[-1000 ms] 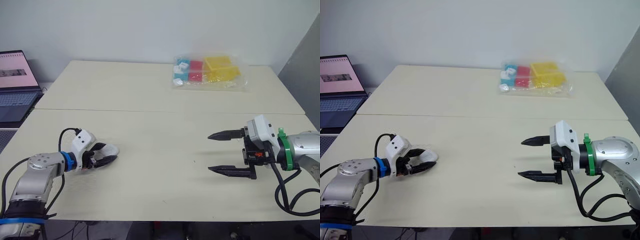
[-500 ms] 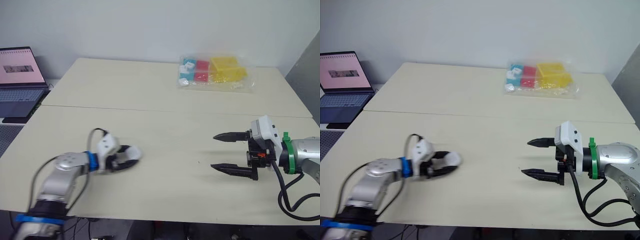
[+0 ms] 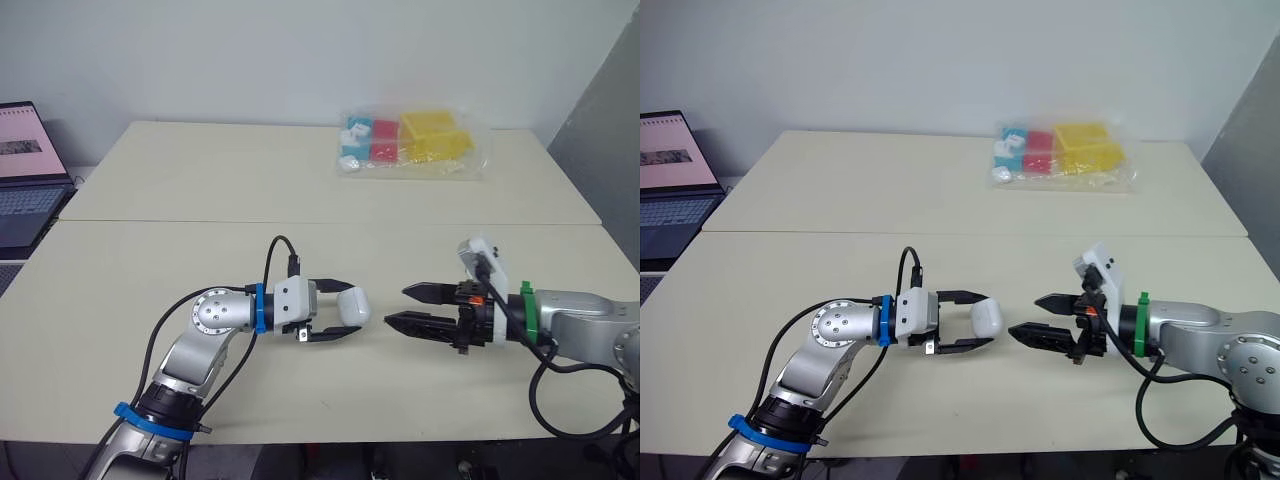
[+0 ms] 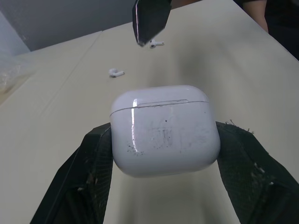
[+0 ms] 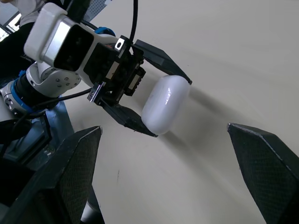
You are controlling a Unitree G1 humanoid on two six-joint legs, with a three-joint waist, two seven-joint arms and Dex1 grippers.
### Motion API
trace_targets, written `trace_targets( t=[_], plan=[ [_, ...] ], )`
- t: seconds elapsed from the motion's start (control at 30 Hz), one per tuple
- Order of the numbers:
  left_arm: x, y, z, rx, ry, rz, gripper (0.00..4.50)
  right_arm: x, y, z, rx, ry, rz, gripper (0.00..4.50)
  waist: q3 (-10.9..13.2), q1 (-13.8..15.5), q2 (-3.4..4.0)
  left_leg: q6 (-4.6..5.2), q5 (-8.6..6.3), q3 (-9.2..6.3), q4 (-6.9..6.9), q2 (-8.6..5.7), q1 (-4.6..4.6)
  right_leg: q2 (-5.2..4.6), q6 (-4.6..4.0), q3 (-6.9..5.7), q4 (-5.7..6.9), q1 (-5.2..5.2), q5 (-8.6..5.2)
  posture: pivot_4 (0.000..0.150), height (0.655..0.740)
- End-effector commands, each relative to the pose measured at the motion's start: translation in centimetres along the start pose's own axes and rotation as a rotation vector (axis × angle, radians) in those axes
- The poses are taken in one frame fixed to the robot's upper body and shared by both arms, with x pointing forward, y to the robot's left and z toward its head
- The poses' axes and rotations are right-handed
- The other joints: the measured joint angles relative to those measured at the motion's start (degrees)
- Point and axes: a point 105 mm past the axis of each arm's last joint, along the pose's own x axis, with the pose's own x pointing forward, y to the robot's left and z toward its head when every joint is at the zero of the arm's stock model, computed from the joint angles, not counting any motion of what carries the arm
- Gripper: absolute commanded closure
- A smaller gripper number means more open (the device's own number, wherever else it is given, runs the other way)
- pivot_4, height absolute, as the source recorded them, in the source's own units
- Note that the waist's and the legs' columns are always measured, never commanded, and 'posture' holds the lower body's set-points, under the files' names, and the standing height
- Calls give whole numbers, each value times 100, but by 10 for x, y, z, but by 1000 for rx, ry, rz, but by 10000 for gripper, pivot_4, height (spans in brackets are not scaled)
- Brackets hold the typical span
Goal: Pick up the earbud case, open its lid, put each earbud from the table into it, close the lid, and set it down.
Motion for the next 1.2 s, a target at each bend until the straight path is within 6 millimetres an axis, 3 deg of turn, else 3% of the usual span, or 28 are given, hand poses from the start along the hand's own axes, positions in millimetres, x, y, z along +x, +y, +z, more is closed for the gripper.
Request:
trace_targets(
  t=[0.03, 0.27, 0.77, 0.87, 1.13, 1.2],
  plan=[
    [2, 4, 13, 94, -42, -4, 16638, 9, 0, -1, 44, 28, 10, 0, 0, 3, 0, 0, 0, 0, 1, 0, -2, 0, 0, 0, -1, 0, 0, 1500, 7400],
    [5, 6, 21, 166, -86, 13, 16638, 25, 5, 1, 204, 6, 108, 0, 0, 3, 0, 0, 0, -1, -1, -1, -14, 0, 0, -1, -10, -6, 0, 1500, 7400],
    [8, 6, 32, 173, -127, 15, 16638, 30, 4, 4, 270, -6, 145, 0, 0, 2, 0, 0, 0, -3, -2, 3, -12, 3, 1, -3, -9, -6, 0, 1500, 7400],
    [8, 6, 34, 188, -133, 16, 16638, 32, 4, 4, 284, -4, 158, 6067, 0, 3, 0, 0, 0, -3, -2, 3, -12, 3, 1, -3, -9, -6, 0, 1500, 7400],
    [7, 5, 37, 175, -146, 4, 16638, 33, 2, 7, 302, -15, 190, 35572, 0, 2, 0, 1, 0, -3, -2, 3, -12, 4, 1, -4, -10, -6, 0, 1500, 7400],
    [6, 3, 37, 174, -147, -4, 16639, 33, 2, 7, 306, -15, 202, 37320, 0, 3, 0, 1, 0, -3, -2, 3, -12, 4, 1, -4, -10, -6, 0, 1500, 7400]
  ],
)
